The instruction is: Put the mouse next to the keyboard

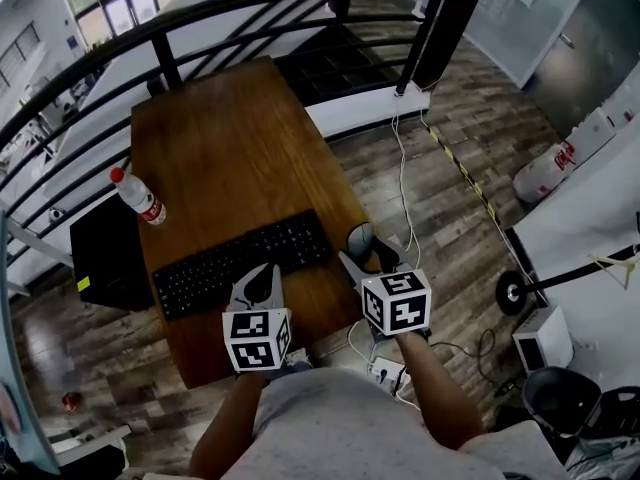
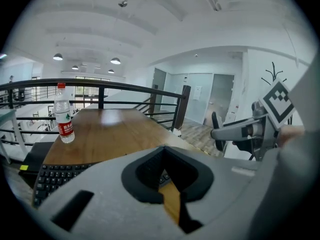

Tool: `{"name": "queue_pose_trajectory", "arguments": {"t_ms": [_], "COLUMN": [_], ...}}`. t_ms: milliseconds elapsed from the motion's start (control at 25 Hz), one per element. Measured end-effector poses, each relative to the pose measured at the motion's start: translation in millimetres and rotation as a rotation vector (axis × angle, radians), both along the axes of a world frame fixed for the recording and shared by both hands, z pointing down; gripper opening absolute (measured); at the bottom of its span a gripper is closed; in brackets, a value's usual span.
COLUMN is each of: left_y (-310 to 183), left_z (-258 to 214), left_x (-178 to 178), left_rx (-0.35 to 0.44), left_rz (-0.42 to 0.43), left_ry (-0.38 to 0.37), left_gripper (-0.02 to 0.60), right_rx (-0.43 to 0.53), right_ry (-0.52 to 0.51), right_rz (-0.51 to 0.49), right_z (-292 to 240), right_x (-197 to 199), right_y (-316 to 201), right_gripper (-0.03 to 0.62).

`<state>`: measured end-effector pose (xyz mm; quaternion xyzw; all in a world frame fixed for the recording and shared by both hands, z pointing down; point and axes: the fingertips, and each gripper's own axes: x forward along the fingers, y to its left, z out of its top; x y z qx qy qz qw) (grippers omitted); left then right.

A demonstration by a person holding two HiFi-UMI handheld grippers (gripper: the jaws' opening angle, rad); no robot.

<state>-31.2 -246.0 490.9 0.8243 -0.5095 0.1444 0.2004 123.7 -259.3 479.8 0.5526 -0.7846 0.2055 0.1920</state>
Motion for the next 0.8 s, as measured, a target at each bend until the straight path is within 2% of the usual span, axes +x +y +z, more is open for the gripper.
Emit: {"name": "queue_pose_trajectory", "arguments": {"t_ms": [200, 560, 800], "left_y": [-17.2, -34.9, -50.5], "left_z": [0.8, 7.7, 11.1], "left_x": [-13.1, -13.8, -26.9], "left_rx": [-0.007, -0.025, -0.02], "left_rz": [-0.004, -0.023, -0.085], "left_ry": [0.012, 0.015, 0.018], "left_gripper": [-0.005, -0.005, -0.005], "right_rx": [-0.044, -0.123, -0.177], "right_ry": [0.032, 0.07, 0.091], "right_rz": [0.015, 0.012, -0.032], "right_z": [7.9, 28.6, 50.4], "right_x": [3.8, 17.5, 16.1], "right_y": [-16.6, -41.3, -58.7], "right_gripper": [0.288, 0.288, 0.288]}}
